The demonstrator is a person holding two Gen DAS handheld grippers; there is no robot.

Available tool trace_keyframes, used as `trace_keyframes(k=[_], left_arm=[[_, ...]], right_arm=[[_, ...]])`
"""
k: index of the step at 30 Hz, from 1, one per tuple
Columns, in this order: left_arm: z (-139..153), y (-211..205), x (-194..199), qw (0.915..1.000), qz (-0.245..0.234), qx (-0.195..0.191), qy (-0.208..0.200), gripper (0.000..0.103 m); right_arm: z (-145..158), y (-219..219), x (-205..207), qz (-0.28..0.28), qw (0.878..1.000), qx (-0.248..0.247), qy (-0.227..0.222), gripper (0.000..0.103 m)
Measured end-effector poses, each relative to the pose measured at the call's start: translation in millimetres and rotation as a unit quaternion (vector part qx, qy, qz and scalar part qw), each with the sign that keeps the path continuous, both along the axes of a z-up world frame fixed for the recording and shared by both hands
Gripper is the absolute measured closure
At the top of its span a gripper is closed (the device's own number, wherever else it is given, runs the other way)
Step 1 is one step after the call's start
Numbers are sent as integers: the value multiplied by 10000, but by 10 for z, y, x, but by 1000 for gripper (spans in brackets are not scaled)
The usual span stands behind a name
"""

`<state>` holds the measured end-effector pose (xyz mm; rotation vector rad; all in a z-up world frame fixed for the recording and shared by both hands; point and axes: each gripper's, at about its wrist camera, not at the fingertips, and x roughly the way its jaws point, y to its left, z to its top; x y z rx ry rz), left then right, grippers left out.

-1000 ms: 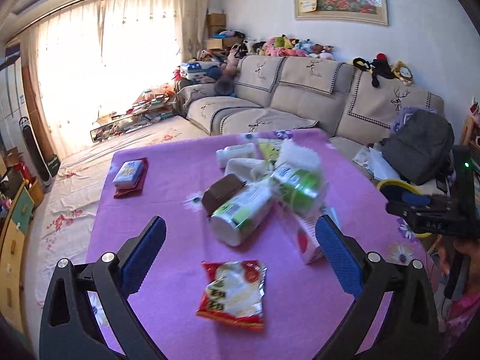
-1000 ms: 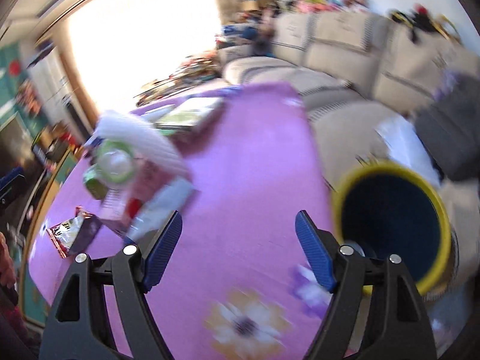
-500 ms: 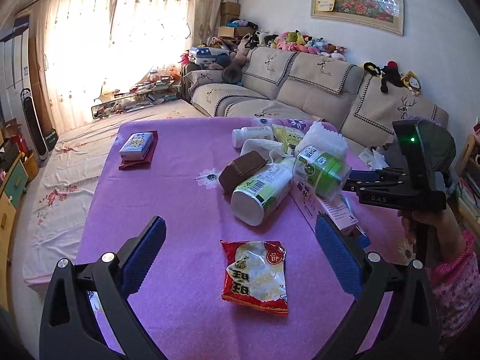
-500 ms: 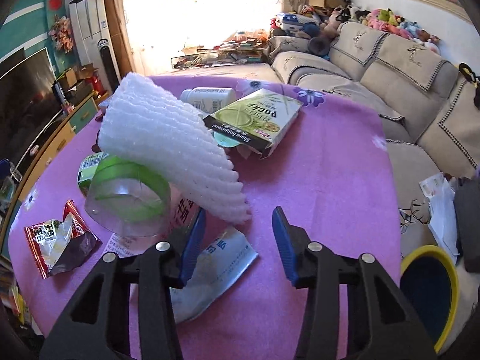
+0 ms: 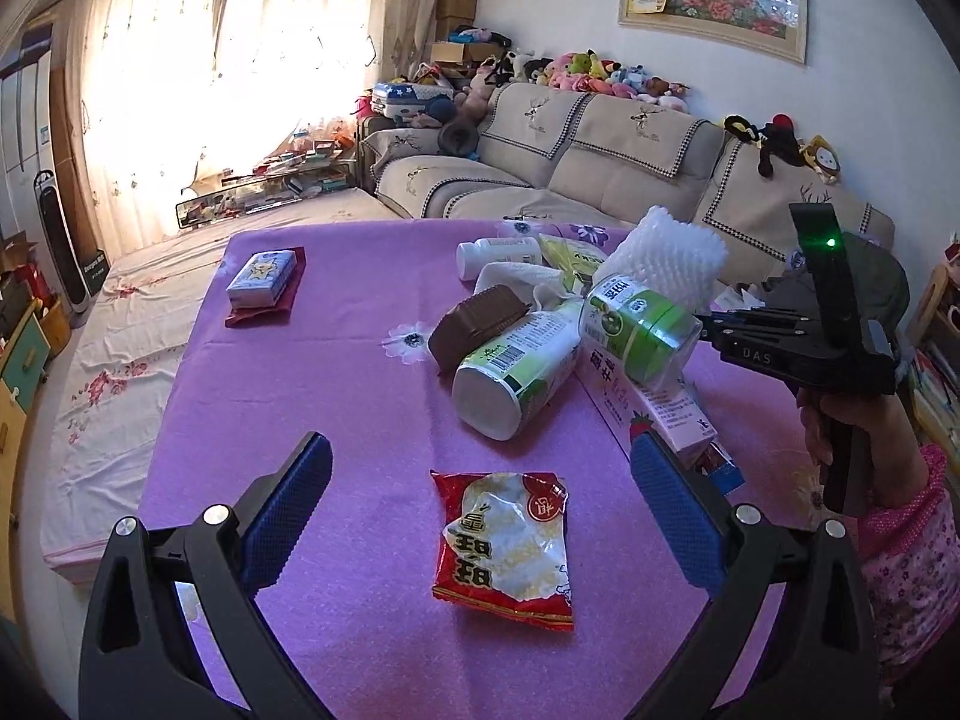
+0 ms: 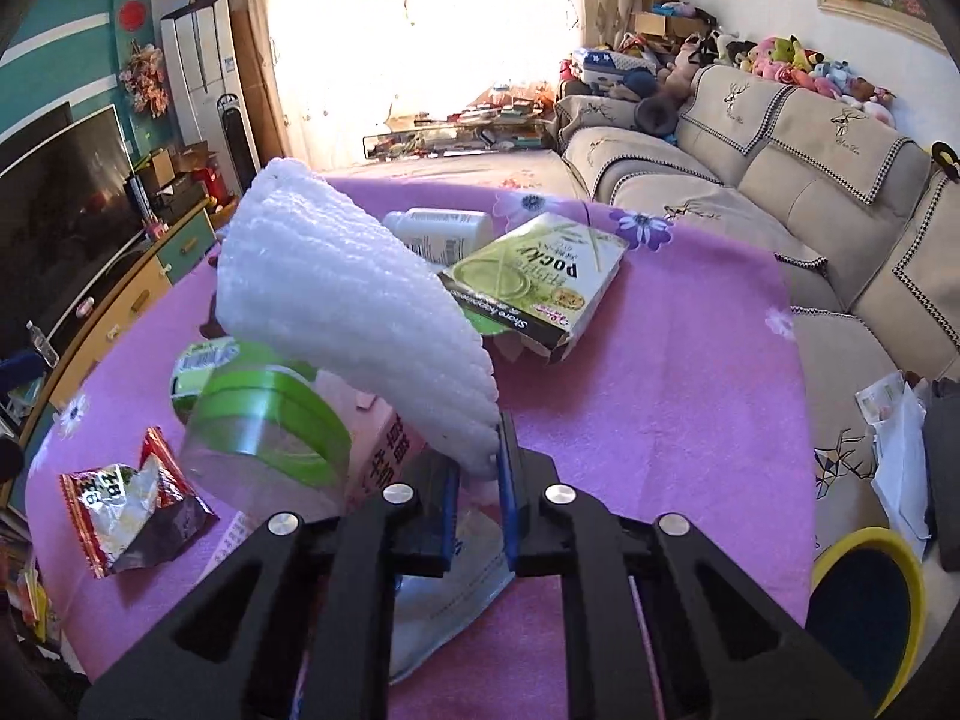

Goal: Collect trash
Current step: 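Carry the foam net over the bin and open the right gripper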

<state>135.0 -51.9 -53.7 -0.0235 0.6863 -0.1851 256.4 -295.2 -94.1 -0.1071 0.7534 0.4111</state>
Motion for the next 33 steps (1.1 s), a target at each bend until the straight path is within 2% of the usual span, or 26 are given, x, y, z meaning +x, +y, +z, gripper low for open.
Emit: trace_keyframes(k=[4,9,13,15,20,24,29,33], left_arm=[[-14,-48,-15,10000,-71,27,-14,5],[16,-113,-64,9999,-133,62,-88,5],[22,-138,-75,9998,-172,74,-93,5],[23,-159,-91,9997,-192,77,-105,5],[20,-232,-94,9996,-245,111,-95,5],[-2,-290,-90,9995,-268,169,-40,5],[-8,-397,-93,9991,-334,250,9,5],[13,-476,-97,9987,-378,345,-10,5]], right_arm=[[220,-135,-130,-34,9990,432,-88,92],[496,-454,-382,-335,9962,763,-256,92],[566,-911,-629,-890,9925,785,-279,92],[541,-1229,-736,-1346,9883,679,-231,92],[282,-1934,-962,-2371,9708,364,86,91],[-88,-2374,-960,-2972,9532,80,548,90],[-561,-2694,-839,-3318,9371,-6,1083,90],[-836,-2804,-743,-3421,9296,-82,1369,89]])
